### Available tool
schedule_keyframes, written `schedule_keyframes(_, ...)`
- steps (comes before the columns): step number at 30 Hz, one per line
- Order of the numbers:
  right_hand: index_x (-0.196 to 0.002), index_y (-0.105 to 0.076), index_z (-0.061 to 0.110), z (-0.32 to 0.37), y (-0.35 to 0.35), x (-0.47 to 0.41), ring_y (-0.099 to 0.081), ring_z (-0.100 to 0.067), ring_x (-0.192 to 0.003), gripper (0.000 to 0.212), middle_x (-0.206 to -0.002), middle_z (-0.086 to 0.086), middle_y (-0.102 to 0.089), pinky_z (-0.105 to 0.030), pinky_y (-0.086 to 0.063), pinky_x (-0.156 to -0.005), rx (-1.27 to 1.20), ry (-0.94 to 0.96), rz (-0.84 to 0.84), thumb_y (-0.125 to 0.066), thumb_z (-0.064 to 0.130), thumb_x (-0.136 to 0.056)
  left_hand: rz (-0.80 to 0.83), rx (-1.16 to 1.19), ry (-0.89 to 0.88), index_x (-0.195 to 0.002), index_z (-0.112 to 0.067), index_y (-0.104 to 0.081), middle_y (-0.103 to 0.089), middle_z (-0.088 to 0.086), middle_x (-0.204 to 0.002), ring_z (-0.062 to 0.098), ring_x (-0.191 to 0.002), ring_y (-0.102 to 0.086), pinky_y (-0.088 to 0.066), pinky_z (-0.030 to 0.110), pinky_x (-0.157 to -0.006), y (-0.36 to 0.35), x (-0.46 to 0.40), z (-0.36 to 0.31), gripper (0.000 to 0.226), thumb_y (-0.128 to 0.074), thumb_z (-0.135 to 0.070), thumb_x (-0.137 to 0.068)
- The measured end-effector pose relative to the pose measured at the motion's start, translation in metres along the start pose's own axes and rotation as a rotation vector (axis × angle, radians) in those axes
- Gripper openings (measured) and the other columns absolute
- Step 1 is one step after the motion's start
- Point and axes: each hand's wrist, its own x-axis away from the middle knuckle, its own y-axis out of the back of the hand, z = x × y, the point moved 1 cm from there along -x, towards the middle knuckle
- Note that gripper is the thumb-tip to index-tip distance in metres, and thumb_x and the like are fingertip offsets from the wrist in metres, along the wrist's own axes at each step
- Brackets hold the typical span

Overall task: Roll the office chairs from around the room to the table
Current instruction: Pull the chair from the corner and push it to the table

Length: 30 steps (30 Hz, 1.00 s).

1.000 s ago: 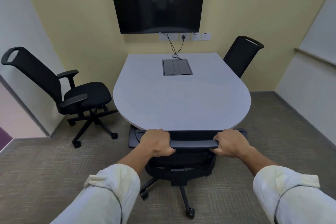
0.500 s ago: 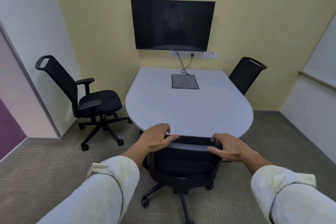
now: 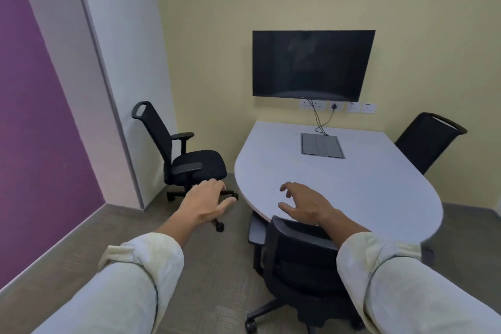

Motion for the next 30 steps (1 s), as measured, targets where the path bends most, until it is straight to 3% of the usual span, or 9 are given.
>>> schedule_keyframes(12,-0.144,-0.039,0.019,0.130,-0.038,-0.209,-0.045,-0.025,-0.127,0.062,-0.142,-0.007,-0.049,-0.039,-0.041,-0.101,0.036,0.130,0.023,-0.050,0.054,-0.094,-0.031,-0.165,0.146,-0.133,-0.014,-0.049,-0.056,0.008,-0.128,0.027,-0.115,-0.052,-0.044,0.043,-0.096,0.055,-0.046,0.202,0.061,-0.045,-0.062,-0.096)
schedule_keyframes(30,-0.146,-0.036,0.014,0.240,-0.105,-0.527,-0.045,-0.033,-0.128,0.067,-0.141,-0.014,-0.049,-0.045,-0.039,-0.105,0.056,0.316,0.073,-0.048,0.055,-0.095,-0.011,-0.264,0.290,-0.137,-0.014,-0.045,-0.053,0.009,-0.135,0.024,-0.119,-0.051,-0.043,0.041,-0.100,0.068,-0.174,0.439,0.064,-0.041,-0.063,-0.096)
